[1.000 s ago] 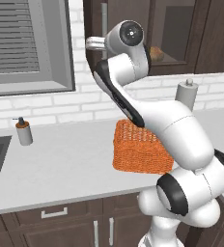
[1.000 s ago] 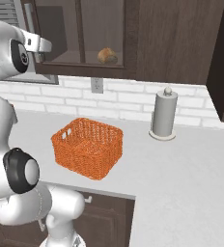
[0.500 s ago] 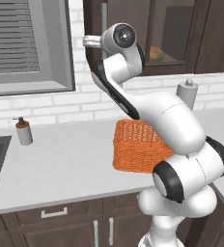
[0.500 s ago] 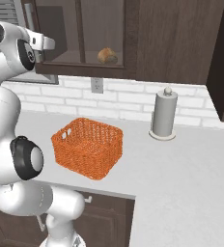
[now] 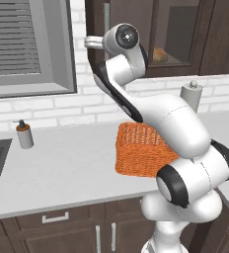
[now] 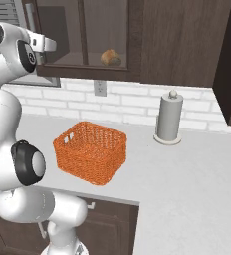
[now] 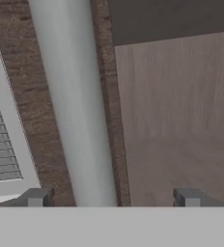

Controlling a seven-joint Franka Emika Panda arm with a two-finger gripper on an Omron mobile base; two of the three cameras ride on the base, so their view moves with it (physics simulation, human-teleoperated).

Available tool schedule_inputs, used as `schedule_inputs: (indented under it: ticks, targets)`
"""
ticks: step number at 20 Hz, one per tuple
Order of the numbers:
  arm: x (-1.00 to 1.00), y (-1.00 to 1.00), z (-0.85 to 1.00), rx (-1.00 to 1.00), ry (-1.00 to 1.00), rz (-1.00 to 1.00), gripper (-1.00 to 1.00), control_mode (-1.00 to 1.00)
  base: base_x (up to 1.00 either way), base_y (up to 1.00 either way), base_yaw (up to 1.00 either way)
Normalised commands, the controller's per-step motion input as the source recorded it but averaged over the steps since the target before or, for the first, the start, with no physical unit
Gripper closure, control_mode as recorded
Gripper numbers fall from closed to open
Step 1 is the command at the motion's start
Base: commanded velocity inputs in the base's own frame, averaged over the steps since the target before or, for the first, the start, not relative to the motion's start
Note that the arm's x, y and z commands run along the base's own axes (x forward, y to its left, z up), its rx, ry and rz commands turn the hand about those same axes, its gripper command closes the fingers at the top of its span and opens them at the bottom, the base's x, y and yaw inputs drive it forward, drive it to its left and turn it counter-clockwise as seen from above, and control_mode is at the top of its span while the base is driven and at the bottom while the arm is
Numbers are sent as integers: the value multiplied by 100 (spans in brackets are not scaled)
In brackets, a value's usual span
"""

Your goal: Open the cabinet, pick up the bread from the cabinet and place it in the basket. Then move the basket to the dining counter.

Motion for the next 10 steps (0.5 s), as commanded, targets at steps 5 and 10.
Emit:
schedule_inputs:
  ticks: [5, 10]
  targets:
    - [26, 0, -2, 0, 0, -2, 100, -100, 0, 0, 0]
    - [-1, -9, 0, 0, -1, -1, 100, -100, 0, 0, 0]
